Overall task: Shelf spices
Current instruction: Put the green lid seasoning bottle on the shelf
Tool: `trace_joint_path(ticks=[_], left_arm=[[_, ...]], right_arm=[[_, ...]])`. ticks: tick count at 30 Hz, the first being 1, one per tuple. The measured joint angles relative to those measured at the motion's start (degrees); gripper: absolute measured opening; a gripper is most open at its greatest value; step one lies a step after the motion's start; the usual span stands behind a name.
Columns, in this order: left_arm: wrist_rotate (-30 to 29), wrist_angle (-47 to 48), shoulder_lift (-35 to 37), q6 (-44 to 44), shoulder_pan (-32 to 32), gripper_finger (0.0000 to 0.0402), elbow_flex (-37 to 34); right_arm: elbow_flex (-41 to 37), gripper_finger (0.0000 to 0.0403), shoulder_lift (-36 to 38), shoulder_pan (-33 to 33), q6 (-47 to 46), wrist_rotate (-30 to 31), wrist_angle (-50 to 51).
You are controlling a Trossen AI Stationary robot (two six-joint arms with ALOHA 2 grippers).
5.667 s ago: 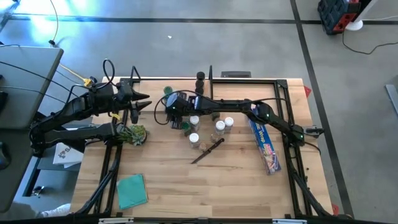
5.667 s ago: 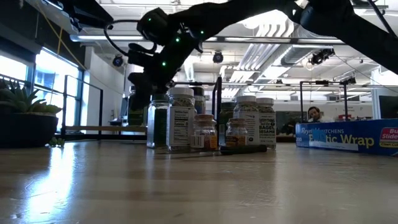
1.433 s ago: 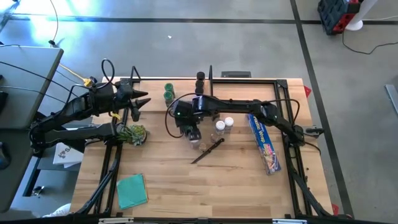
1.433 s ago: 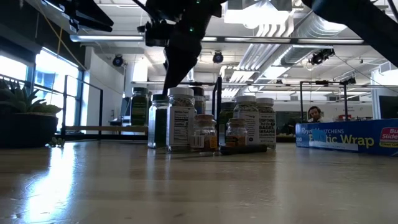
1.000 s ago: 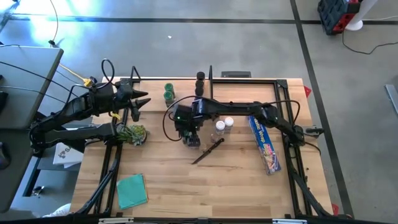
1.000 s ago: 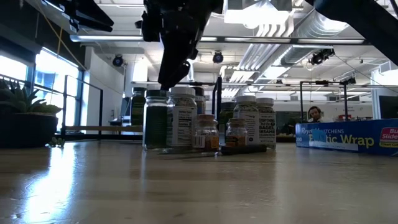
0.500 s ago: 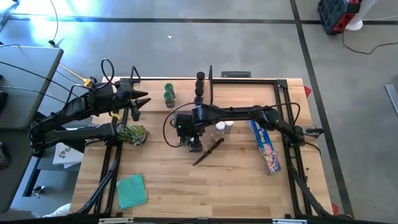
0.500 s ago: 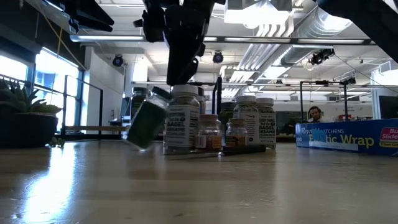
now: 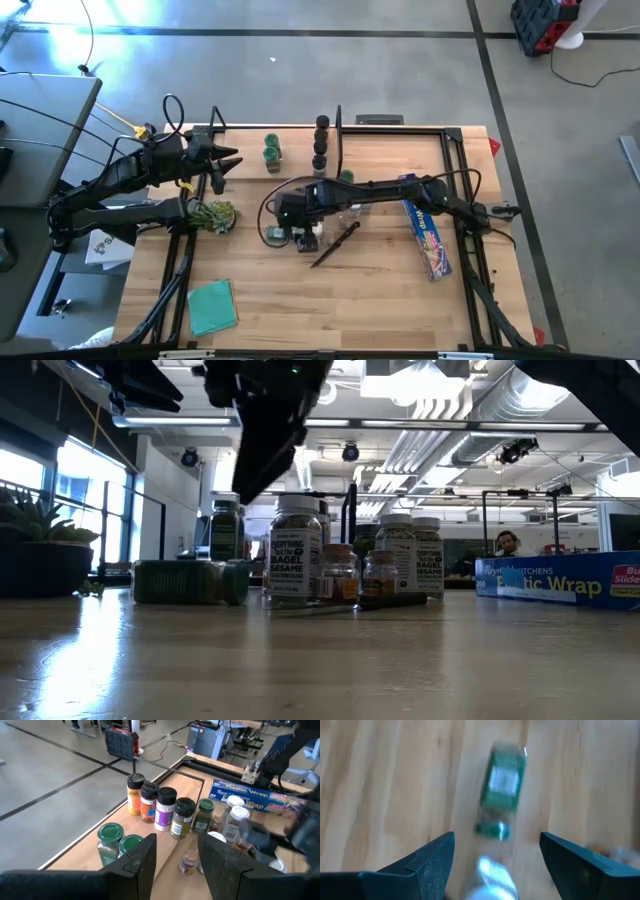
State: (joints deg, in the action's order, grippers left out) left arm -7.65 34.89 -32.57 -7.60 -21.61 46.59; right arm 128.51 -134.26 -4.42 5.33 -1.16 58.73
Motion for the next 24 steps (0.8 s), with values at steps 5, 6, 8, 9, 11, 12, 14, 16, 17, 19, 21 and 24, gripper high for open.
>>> trace_joint_path(ticks=[5, 6, 8, 9, 11, 12, 14, 16, 17, 19, 21, 24], left_arm=[[-0.02, -0.64, 0.00, -0.89, 0.00, 0.0140, 0.00], [-0.02, -0.78, 0.00, -0.93, 0.01, 0.0140, 0.00], [0.00, -0.47, -0.18, -1.18, 0.02, 0.0140, 0.00], [-0.02, -0.18, -0.35, -1.17, 0.02, 0.0140, 0.00], [0.01, -0.13, -0.59, -0.59, 0.02, 0.0140, 0.00], [0.16, -0.13, -0.64, -0.12, 0.02, 0.0140, 0.00], [2.06, -0.17, -0.68, 0.71, 0.00, 0.0140, 0.00], [4.10, -0.89, -0.51, 2.19, 0.00, 0.0140, 0.00], [5.15, -1.45, -0.29, 3.11, 0.00, 0.0140, 0.00], [7.32, -2.62, 0.43, 4.65, 0.01, 0.0140, 0.00], [9.78, -3.94, 1.51, 6.18, 0.00, 0.0140, 0.00], [15.04, -6.24, 3.96, 8.69, 0.02, 0.0140, 0.00]], right_arm=[[0.09, 0.0289, -3.42, -2.12, -3.81, 8.66, -7.64], [0.09, 0.0289, -4.68, -2.23, -4.81, 9.31, -8.45], [0.07, 0.0289, -7.06, -2.12, -6.70, 9.15, -10.51], [0.07, 0.0289, -8.20, -1.98, -7.46, 8.67, -11.63], [0.07, 0.0289, -10.23, -1.57, -9.35, 8.60, -13.32], [0.07, 0.0289, -10.98, -1.35, -10.21, 8.59, -13.82], [0.07, 0.0289, -12.28, -0.77, -12.27, 8.51, -14.13], [0.07, 0.0286, -13.13, -0.07, -13.75, 8.41, -14.28], [0.07, 0.0282, -13.50, 0.09, -14.11, 8.27, -14.46], [0.10, 0.0261, -13.77, 0.20, -14.28, 8.18, -14.67], [0.11, 0.0221, -13.94, 0.37, -14.52, 7.73, -15.24], [0.11, 0.0183, -13.70, 0.30, -14.50, 6.09, -16.07]])
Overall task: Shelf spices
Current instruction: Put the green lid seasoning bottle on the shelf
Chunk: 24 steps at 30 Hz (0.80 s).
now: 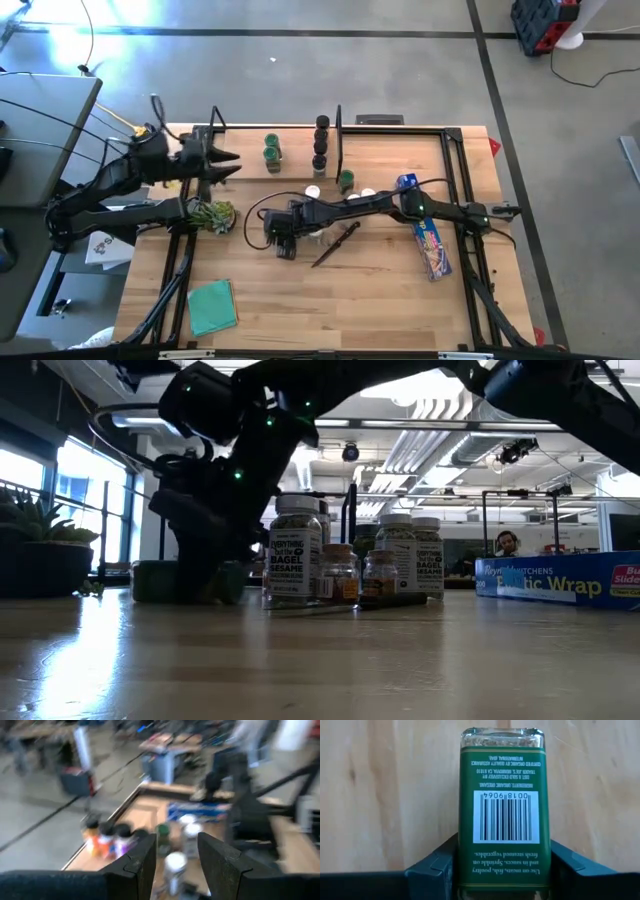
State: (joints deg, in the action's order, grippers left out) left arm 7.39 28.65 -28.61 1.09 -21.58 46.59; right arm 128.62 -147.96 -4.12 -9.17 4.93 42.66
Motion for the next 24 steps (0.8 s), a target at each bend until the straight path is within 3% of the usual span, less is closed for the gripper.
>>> trace_joint_path(ticks=[6, 12, 16, 20, 24], left_arm=[[12.55, -7.92, 6.60, 4.08, 1.52, 0.0140, -3.04], [18.94, -14.47, 11.66, 7.86, 3.29, 0.0140, -7.39], [23.87, -15.89, 11.88, 11.07, 4.33, 0.0147, -9.10], [22.65, -17.54, 10.69, 12.29, 5.14, 0.0168, -10.61], [23.38, -18.20, 10.07, 13.03, 5.73, 0.0197, -11.19]], right_arm=[[5.46, 0.0183, 1.57, 1.02, -2.98, -14.29, 4.95], [5.14, 0.0183, 13.77, 5.26, -10.88, -35.49, 2.92], [5.16, 0.0183, 16.74, 7.73, -12.76, -38.82, 2.16], [4.70, 0.0183, 16.91, 9.15, -16.46, -40.67, 2.98], [5.42, 0.0183, 17.68, 10.04, -19.18, -46.49, 2.04]])
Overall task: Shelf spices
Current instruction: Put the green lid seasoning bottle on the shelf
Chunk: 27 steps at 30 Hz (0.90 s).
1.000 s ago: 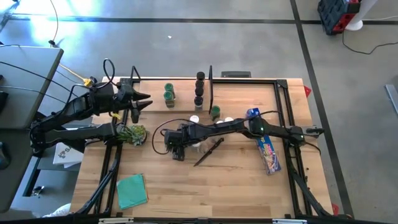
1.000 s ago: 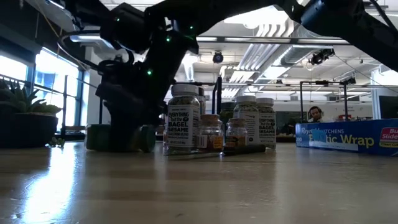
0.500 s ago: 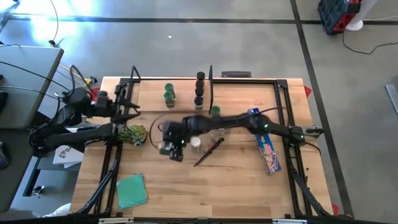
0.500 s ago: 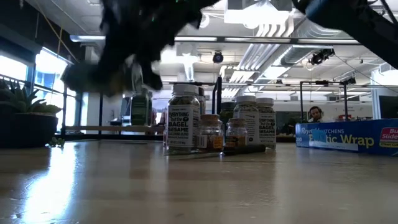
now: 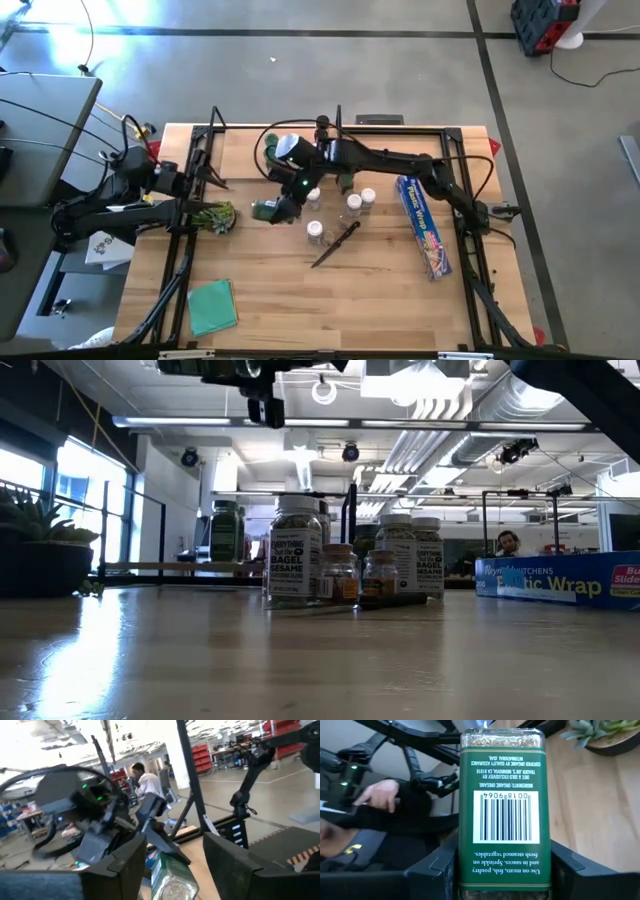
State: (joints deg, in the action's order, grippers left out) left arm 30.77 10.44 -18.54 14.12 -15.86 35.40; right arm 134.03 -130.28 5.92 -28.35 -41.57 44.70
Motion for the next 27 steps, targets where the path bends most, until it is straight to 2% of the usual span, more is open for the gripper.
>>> trace_joint_path(ticks=[4, 7, 12, 20, 27], left_arm=[[0.42, 1.40, -0.92, 1.94, 1.18, 0.0227, 0.02], [-1.74, 2.85, -3.08, 4.41, 2.53, 0.0238, 0.00], [-8.07, 3.22, -8.97, 6.94, 5.32, 0.0241, 0.00], [-8.41, -0.77, -16.19, 7.64, 9.70, 0.0241, 0.00], [-9.81, -0.93, -18.04, 8.67, 11.82, 0.0241, 0.00]], right_arm=[[0.11, 0.0183, -0.44, -0.12, -0.25, -2.57, -1.09], [0.18, 0.0183, -0.38, -0.42, -1.91, -3.39, -2.48], [0.18, 0.0183, -0.37, -1.09, -2.74, -2.35, -2.57], [0.18, 0.0183, -0.37, -1.30, -2.59, -2.92, -0.60], [0.18, 0.0183, -0.37, -0.93, -0.32, -2.38, 3.98]])
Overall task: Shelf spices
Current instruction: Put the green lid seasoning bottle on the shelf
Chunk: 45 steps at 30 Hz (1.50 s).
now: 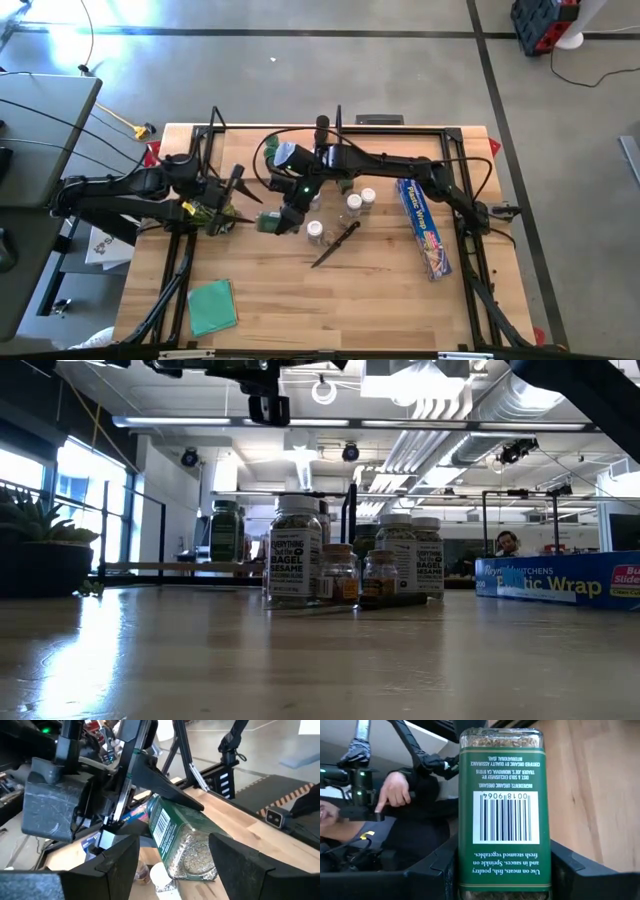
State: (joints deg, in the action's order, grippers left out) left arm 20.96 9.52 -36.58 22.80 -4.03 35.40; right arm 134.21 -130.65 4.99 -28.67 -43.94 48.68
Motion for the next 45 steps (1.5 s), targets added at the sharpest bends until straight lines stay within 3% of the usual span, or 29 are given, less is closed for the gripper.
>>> trace_joint_path(ticks=[10, 15, 19, 22, 32, 45], left_arm=[[-2.57, -0.29, -5.43, 0.63, 0.48, 0.0255, 0.07], [-10.38, -2.18, -8.02, 3.91, 0.50, 0.0257, 0.10], [-11.22, -3.90, -9.04, 6.93, 1.58, 0.0257, 0.09], [-15.17, -4.35, -10.64, 9.43, 3.07, 0.0257, 0.00], [-27.62, -5.99, -15.36, 10.66, 7.12, 0.0257, 0.00], [-30.60, -7.72, -12.27, 14.08, 10.68, 0.0228, -0.07]], right_arm=[[-0.02, 0.0183, 0.70, 2.23, -0.88, 3.70, 4.06], [0.52, 0.0183, 0.83, 2.41, -0.60, 3.98, 3.31], [0.64, 0.0183, 0.98, 1.82, 0.26, 3.67, 2.38], [0.74, 0.0183, 0.98, 1.33, 0.46, 3.43, 1.23], [0.74, 0.0183, 1.03, 0.18, -2.41, 4.67, -0.83], [0.83, 0.0183, 1.20, -0.44, -1.97, 6.30, -3.07]])
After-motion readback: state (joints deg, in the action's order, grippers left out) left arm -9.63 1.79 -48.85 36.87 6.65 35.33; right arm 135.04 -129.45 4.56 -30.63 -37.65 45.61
